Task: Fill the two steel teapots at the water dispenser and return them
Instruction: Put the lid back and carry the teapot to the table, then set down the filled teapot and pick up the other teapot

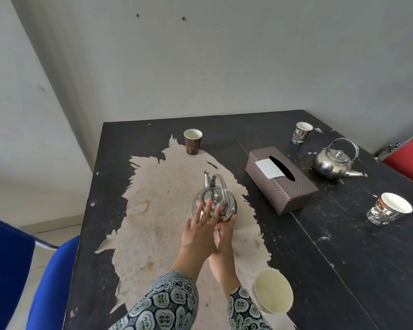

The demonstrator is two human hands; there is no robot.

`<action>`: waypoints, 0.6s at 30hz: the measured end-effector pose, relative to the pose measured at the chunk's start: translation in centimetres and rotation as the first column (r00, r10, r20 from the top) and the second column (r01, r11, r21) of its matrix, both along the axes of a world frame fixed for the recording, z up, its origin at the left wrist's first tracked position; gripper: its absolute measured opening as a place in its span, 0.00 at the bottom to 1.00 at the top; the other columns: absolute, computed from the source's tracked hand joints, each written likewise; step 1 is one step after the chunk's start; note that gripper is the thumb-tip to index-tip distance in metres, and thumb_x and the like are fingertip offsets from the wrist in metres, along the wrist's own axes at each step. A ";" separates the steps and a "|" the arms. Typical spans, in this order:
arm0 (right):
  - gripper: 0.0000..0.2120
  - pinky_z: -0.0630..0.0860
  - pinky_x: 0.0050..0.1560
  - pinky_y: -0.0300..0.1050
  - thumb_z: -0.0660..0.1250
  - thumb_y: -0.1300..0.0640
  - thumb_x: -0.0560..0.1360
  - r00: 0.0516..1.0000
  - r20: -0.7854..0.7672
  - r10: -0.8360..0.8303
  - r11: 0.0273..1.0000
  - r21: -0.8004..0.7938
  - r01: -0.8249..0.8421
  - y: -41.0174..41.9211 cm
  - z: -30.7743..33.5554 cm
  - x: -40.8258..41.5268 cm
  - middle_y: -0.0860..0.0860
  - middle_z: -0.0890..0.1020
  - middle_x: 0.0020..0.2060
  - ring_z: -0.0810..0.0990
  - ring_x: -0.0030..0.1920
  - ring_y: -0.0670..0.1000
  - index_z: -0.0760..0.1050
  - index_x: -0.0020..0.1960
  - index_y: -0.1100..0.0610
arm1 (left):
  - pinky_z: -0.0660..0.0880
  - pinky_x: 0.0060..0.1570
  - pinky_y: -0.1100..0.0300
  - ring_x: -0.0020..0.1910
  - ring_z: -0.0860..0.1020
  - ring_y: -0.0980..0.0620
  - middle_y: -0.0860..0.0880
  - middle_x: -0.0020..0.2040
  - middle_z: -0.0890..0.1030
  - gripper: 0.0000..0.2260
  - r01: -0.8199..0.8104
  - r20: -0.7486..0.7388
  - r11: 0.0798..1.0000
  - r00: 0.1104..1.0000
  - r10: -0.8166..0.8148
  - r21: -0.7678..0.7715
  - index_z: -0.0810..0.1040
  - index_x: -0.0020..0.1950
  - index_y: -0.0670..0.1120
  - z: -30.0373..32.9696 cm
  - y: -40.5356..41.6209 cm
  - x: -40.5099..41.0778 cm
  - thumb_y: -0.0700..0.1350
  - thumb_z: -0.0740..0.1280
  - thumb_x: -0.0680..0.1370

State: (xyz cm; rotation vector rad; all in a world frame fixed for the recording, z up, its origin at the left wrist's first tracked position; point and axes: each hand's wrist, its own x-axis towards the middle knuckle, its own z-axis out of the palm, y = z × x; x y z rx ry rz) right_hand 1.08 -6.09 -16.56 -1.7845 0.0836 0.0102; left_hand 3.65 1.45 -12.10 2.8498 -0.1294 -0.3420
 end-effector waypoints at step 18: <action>0.14 0.69 0.52 0.30 0.57 0.69 0.76 0.972 0.212 0.103 0.992 -0.099 -0.083 -5.1 15.1 -4.5 0.49 0.77 0.56 0.75 0.56 0.46 0.73 0.58 0.57 | 0.65 0.63 0.51 0.65 0.71 0.50 0.52 0.64 0.75 0.19 -0.084 0.414 0.936 0.881 0.231 -0.343 0.76 0.60 0.50 12.1 1.3 -7.4 0.35 0.58 0.74</action>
